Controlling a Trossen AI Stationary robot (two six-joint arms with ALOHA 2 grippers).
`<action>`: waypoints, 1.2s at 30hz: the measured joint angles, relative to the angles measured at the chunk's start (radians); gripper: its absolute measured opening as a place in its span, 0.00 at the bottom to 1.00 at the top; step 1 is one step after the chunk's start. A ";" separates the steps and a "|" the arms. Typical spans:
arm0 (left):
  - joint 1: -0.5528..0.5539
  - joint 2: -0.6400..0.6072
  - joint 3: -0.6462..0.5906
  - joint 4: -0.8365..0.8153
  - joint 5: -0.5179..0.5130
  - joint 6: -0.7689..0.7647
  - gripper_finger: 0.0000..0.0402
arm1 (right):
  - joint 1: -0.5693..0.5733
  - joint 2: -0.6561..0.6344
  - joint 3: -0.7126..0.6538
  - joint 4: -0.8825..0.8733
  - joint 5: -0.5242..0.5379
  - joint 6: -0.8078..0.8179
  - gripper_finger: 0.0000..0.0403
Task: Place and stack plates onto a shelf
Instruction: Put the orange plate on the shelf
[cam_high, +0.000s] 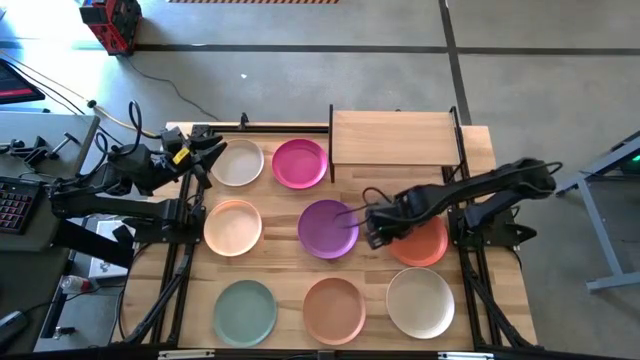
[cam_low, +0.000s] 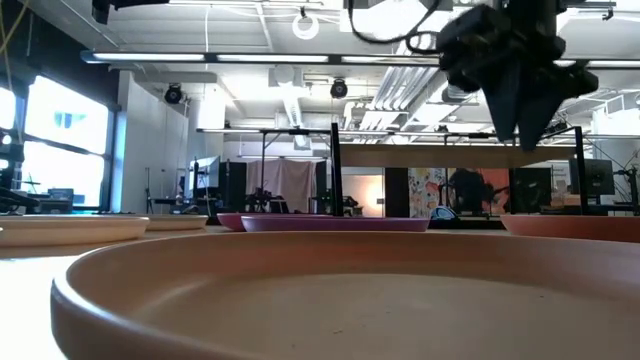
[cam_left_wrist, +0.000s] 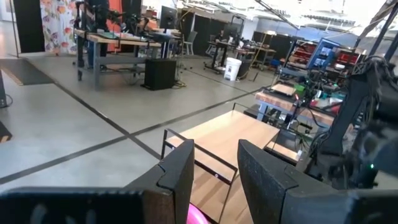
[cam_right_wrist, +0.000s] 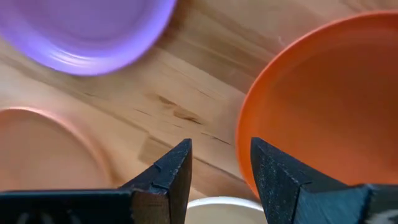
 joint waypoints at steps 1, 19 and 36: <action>0.000 0.000 0.000 0.000 0.000 -0.009 0.28 | 0.006 0.018 0.000 0.000 0.000 0.001 0.35; -0.001 0.080 -0.001 -0.029 0.026 -0.048 0.28 | 0.037 0.233 0.000 -0.006 0.007 0.002 0.35; 0.000 0.160 -0.001 -0.029 0.026 -0.048 0.28 | 0.044 0.289 -0.001 -0.007 0.035 0.000 0.35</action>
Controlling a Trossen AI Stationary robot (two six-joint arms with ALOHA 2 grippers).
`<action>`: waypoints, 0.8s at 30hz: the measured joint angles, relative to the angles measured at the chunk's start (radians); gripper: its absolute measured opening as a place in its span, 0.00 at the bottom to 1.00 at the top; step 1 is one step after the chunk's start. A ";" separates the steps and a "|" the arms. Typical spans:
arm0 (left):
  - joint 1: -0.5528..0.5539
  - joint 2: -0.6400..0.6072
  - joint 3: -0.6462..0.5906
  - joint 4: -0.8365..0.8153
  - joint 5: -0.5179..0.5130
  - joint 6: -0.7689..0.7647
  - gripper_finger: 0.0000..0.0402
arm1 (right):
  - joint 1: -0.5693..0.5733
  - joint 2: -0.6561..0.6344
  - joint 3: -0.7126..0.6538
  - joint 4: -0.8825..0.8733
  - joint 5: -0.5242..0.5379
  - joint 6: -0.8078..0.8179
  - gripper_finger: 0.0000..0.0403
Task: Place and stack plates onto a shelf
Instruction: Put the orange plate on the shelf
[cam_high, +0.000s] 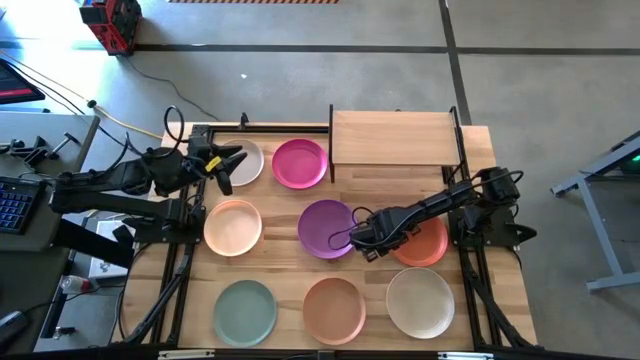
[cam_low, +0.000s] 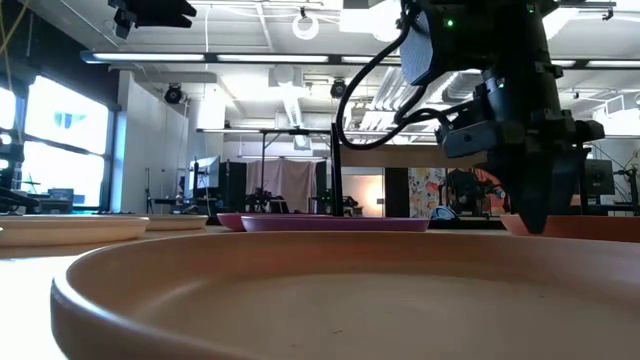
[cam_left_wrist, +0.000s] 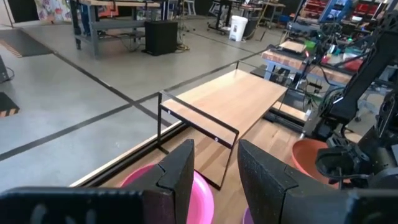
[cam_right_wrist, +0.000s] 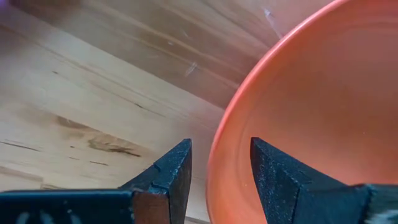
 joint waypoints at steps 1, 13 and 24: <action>0.000 0.000 0.000 0.001 0.000 0.000 0.28 | 0.000 0.000 0.000 0.000 0.005 0.000 0.35; 0.000 0.000 0.000 0.000 -0.001 0.001 0.28 | 0.000 0.000 0.000 0.001 0.012 -0.001 0.20; 0.000 0.000 0.000 0.000 -0.001 0.000 0.28 | 0.000 0.000 0.000 0.000 -0.021 -0.001 0.02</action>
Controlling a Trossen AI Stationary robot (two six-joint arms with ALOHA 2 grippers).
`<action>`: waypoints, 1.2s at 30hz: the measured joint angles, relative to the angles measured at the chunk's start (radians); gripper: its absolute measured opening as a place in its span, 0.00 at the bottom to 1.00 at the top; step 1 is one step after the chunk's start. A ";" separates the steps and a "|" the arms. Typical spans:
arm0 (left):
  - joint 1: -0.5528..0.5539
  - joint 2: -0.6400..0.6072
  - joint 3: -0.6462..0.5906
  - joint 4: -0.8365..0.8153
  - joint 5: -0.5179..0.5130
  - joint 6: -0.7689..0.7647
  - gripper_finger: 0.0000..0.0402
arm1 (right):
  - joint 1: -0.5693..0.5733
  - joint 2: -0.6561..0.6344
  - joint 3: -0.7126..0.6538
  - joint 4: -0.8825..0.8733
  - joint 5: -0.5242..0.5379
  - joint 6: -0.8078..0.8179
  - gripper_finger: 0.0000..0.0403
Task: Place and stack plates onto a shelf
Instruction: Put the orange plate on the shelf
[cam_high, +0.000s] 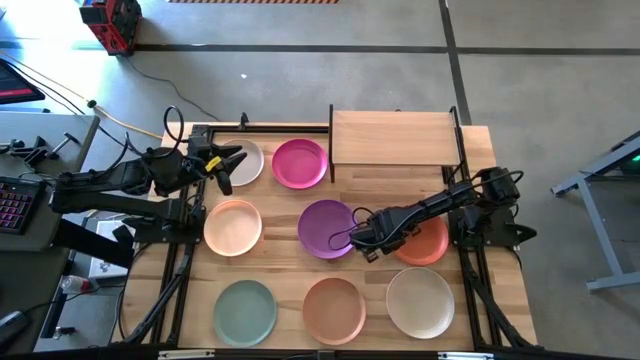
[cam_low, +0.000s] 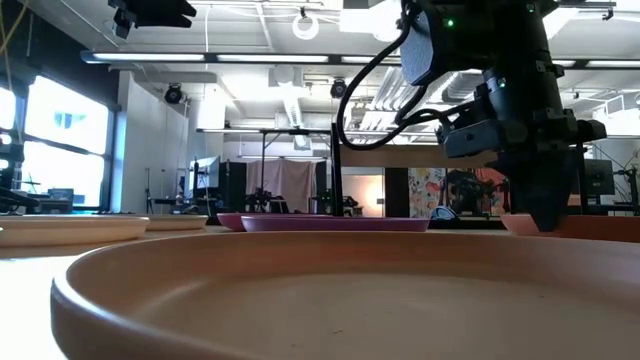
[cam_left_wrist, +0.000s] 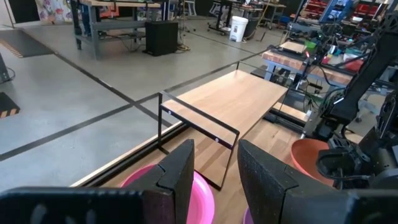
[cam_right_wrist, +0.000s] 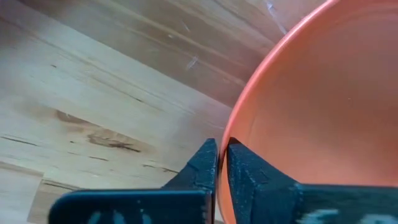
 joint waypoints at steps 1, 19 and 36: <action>0.000 0.000 0.000 0.000 0.000 0.000 0.28 | 0.000 0.000 0.000 0.000 -0.006 0.000 0.01; 0.000 0.000 0.000 0.000 -0.004 0.000 0.28 | 0.071 0.000 0.233 -0.218 0.034 -0.001 0.00; 0.000 0.000 0.000 0.000 -0.004 0.008 0.28 | 0.088 0.000 0.473 -0.355 0.092 -0.047 0.00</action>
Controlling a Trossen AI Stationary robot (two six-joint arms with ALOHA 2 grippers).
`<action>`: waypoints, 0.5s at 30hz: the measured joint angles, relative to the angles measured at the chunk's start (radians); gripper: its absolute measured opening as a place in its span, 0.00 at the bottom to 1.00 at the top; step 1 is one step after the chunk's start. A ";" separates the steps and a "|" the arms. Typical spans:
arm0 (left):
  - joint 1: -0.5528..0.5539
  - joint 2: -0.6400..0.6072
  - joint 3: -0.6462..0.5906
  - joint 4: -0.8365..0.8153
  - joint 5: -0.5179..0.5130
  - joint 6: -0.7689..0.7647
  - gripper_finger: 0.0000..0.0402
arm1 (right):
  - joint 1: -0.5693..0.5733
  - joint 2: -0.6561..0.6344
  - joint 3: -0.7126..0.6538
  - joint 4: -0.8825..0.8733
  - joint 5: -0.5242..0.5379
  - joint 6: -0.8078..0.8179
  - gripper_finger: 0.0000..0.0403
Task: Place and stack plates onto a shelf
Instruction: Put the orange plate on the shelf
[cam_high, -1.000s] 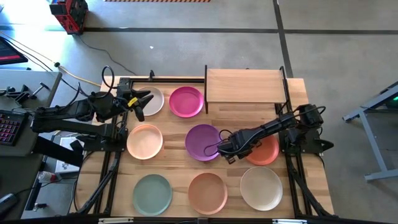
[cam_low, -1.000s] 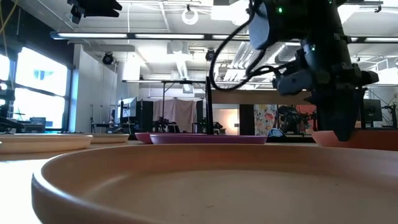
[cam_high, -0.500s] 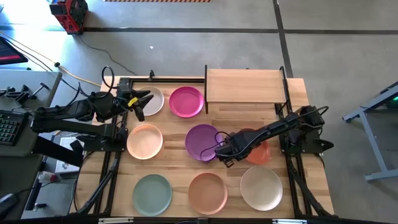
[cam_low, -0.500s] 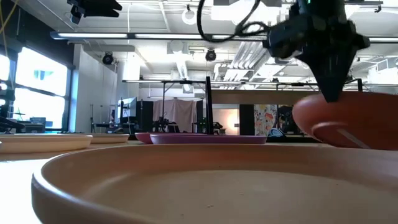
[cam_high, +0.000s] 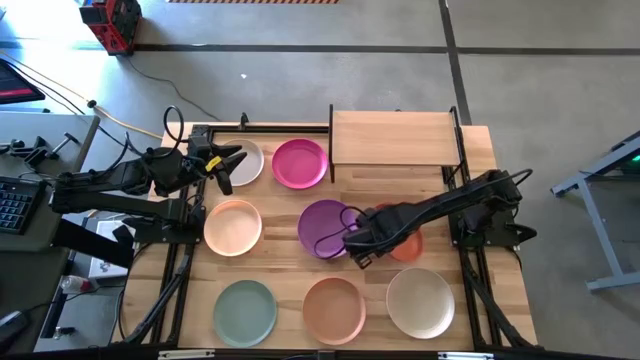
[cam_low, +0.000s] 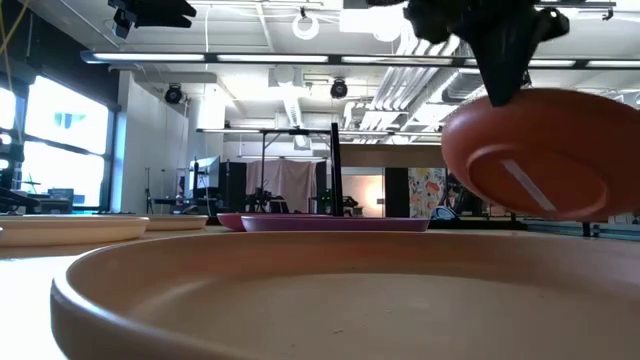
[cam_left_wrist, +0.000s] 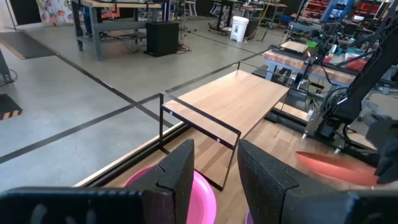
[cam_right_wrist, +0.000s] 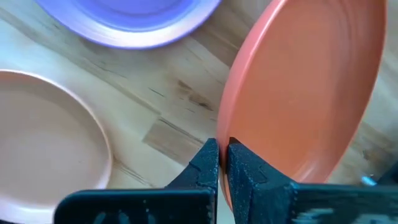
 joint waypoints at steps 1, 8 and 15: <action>0.000 0.000 0.000 0.000 0.000 0.000 0.28 | 0.001 0.000 0.018 -0.014 0.008 -0.005 0.00; 0.000 0.000 0.000 0.000 0.000 0.000 0.28 | 0.013 0.000 0.186 -0.132 0.077 -0.007 0.00; 0.000 0.000 0.000 0.000 -0.009 0.000 0.28 | 0.014 -0.002 0.384 -0.203 0.176 -0.061 0.00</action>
